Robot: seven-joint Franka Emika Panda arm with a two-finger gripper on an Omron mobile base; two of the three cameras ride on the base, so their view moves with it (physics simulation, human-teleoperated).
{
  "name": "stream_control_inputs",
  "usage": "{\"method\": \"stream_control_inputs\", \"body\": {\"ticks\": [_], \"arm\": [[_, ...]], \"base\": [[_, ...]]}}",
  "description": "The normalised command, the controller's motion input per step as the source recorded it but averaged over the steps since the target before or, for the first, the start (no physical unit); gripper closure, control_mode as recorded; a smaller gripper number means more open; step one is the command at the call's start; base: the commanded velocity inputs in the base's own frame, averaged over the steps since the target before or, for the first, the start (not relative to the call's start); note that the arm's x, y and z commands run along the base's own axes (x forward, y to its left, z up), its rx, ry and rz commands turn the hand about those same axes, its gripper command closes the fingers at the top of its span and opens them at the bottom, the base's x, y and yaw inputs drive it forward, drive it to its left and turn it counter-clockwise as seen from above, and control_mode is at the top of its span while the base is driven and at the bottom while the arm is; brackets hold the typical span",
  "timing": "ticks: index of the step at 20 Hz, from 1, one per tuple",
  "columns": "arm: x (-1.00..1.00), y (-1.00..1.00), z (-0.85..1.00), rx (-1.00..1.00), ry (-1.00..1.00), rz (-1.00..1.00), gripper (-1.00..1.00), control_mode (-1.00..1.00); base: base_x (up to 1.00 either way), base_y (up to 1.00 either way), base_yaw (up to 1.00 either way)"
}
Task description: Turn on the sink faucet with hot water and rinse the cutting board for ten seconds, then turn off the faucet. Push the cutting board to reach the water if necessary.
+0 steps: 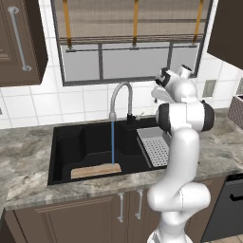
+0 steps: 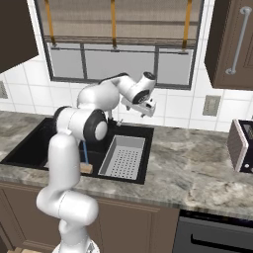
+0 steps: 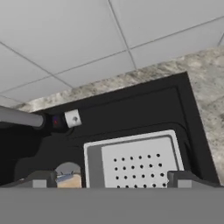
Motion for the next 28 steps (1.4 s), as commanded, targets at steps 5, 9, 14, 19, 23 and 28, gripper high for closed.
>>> {"method": "stream_control_inputs", "body": {"ticks": [5, 9, 14, 19, 23, 28], "arm": [[0.09, 0.03, -0.27, 0.00, -0.20, 0.09, -1.00, -1.00], [0.37, 0.23, -0.10, 0.00, 0.00, 0.01, -1.00, -1.00], [0.41, 0.00, -0.09, 0.00, 0.00, 0.03, -1.00, -1.00], [0.34, 0.03, -0.01, 0.00, 0.01, 0.04, -1.00, -1.00], [0.14, 0.00, -0.02, 0.00, 0.00, 0.03, -1.00, -1.00], [0.04, 0.00, -0.06, 0.00, 0.00, 0.01, -1.00, -1.00]], "base": [[0.00, 0.00, 0.00], [0.00, 0.00, 0.00], [0.00, 0.00, 0.00], [0.00, 0.00, 0.00], [0.00, 0.00, 0.00], [0.00, 0.00, 0.00]]}}
